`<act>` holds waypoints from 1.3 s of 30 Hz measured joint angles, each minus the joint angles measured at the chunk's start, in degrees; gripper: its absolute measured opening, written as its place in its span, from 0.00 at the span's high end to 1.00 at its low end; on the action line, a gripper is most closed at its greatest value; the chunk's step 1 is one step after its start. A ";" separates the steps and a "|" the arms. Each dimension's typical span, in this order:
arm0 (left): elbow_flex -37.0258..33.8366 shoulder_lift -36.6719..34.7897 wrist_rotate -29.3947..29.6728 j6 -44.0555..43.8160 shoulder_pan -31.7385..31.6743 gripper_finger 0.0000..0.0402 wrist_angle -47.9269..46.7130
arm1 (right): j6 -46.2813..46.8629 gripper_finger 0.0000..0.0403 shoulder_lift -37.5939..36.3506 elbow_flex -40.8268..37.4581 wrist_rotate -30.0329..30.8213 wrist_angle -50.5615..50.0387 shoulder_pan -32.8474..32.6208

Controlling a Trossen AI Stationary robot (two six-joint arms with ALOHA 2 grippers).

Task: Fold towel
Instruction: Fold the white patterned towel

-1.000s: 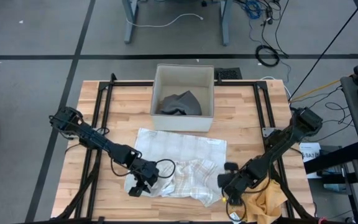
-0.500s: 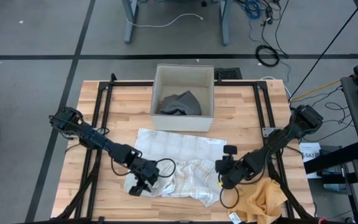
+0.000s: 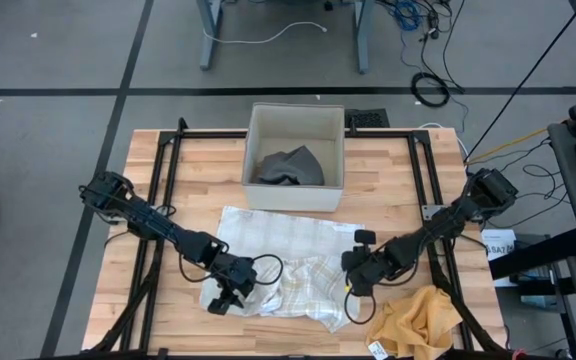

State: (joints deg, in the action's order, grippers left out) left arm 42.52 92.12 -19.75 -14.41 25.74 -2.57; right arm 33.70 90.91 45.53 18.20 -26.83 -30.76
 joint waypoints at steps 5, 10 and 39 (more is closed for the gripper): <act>0.00 0.00 0.80 0.13 0.07 0.60 0.00 | -2.61 0.78 0.00 -0.02 -1.04 2.86 1.02; 0.00 0.00 0.81 0.13 0.07 0.60 0.00 | -3.60 0.93 0.00 -0.02 -5.24 3.26 2.72; 2.63 -0.06 0.84 0.63 0.17 0.60 -1.77 | -4.26 1.00 -2.32 11.75 -1.34 -24.10 4.60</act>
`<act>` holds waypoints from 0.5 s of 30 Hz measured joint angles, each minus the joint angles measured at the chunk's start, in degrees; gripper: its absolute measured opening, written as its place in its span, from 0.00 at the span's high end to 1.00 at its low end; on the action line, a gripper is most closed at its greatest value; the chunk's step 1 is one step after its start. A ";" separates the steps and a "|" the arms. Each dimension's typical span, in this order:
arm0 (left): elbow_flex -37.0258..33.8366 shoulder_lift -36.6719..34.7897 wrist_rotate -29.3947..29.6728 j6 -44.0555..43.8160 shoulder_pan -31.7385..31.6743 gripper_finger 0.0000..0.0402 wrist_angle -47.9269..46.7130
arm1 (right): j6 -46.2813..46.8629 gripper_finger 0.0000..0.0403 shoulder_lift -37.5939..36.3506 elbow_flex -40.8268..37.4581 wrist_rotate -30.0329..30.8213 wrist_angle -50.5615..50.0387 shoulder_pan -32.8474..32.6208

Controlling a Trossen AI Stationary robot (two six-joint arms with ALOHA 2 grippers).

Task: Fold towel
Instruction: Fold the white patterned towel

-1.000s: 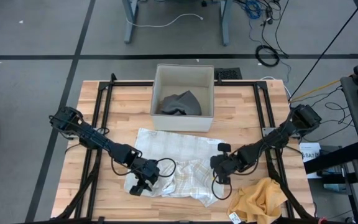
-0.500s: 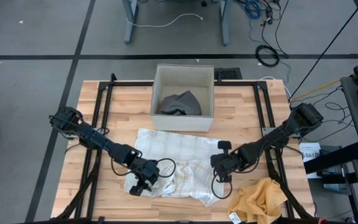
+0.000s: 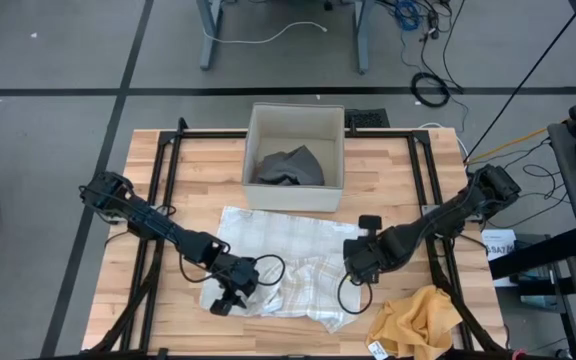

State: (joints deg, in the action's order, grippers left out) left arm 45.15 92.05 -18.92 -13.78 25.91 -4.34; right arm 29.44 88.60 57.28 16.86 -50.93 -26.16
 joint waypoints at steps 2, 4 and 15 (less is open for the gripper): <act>0.46 0.00 0.00 0.77 0.16 0.60 -0.81 | -1.97 0.97 0.00 -1.48 -4.09 7.02 1.02; 0.48 0.00 0.00 0.83 0.26 0.60 -1.15 | -2.91 0.92 0.02 -3.19 -5.93 11.48 1.91; 0.52 0.00 0.94 1.03 0.26 0.60 -1.20 | -2.64 0.62 0.02 -9.17 -9.72 22.17 3.49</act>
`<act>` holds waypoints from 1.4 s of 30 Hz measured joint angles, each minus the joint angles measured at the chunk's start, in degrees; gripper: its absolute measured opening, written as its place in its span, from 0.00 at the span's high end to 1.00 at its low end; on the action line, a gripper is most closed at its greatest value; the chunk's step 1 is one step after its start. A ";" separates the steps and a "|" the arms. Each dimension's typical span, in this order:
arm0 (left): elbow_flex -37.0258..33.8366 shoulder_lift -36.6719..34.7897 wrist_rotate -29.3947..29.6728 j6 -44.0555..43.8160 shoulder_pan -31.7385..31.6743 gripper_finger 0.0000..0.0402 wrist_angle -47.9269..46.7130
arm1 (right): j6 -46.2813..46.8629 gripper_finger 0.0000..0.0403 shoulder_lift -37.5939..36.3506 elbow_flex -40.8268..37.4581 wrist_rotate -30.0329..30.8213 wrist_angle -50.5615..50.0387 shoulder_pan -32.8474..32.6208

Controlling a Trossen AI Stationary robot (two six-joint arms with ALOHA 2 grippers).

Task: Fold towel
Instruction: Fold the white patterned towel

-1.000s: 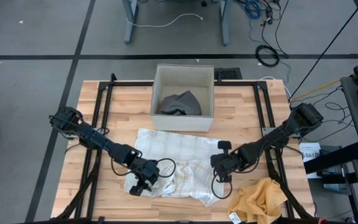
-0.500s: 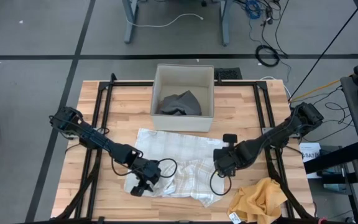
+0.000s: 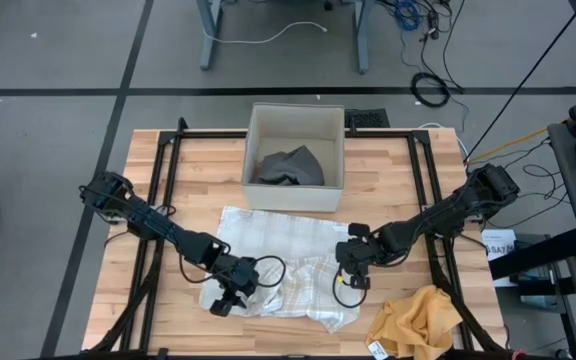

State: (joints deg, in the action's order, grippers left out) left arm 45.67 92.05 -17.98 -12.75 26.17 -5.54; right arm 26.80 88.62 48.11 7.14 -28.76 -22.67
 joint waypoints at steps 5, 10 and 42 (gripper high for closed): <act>0.02 0.00 0.79 0.01 0.00 0.60 0.00 | 0.10 0.65 0.00 -1.79 0.19 0.71 0.86; 0.04 0.02 0.89 0.00 0.00 0.60 0.00 | -0.49 0.71 0.02 -2.40 0.34 1.63 1.54; 0.07 0.07 0.98 0.32 0.13 0.60 0.02 | -5.43 0.99 -0.15 -2.07 -2.83 2.30 3.06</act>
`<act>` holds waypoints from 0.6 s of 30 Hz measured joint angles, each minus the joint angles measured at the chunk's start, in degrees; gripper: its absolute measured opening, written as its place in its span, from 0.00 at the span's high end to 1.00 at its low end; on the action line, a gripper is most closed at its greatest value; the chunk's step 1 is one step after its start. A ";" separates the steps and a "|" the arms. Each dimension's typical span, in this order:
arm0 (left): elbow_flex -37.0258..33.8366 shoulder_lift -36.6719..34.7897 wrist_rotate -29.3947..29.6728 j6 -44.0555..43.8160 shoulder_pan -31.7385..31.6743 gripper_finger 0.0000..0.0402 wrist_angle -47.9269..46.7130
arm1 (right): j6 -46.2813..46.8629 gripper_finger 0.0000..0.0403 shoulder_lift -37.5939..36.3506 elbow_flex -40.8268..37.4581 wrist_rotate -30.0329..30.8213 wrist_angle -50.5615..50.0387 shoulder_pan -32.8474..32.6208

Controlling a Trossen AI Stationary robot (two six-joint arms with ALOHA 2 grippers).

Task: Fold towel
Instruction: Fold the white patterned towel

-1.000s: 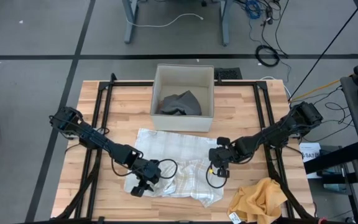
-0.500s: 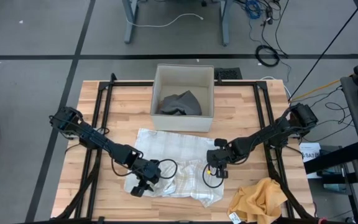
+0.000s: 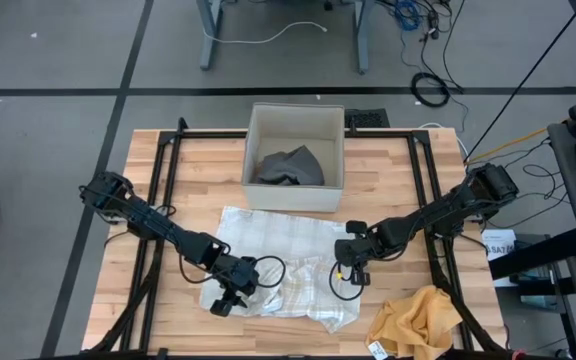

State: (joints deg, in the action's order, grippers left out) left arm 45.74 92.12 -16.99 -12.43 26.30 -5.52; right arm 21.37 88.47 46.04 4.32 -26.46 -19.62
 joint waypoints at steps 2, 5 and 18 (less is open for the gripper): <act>0.00 0.00 0.00 -0.01 0.00 0.60 -0.01 | -0.03 0.99 -1.06 0.81 -0.02 -1.03 0.00; 0.00 0.00 0.00 0.14 0.00 0.60 -0.02 | -0.10 0.99 -3.38 2.31 -0.20 -2.23 -0.04; 0.00 0.00 -0.02 0.59 -0.02 0.60 -0.02 | 0.51 1.00 -8.21 4.15 7.78 -19.23 1.56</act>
State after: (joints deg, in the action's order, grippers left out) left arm 45.74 92.12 -17.02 -11.84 26.28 -5.54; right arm 21.88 80.26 50.19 12.09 -45.69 -18.06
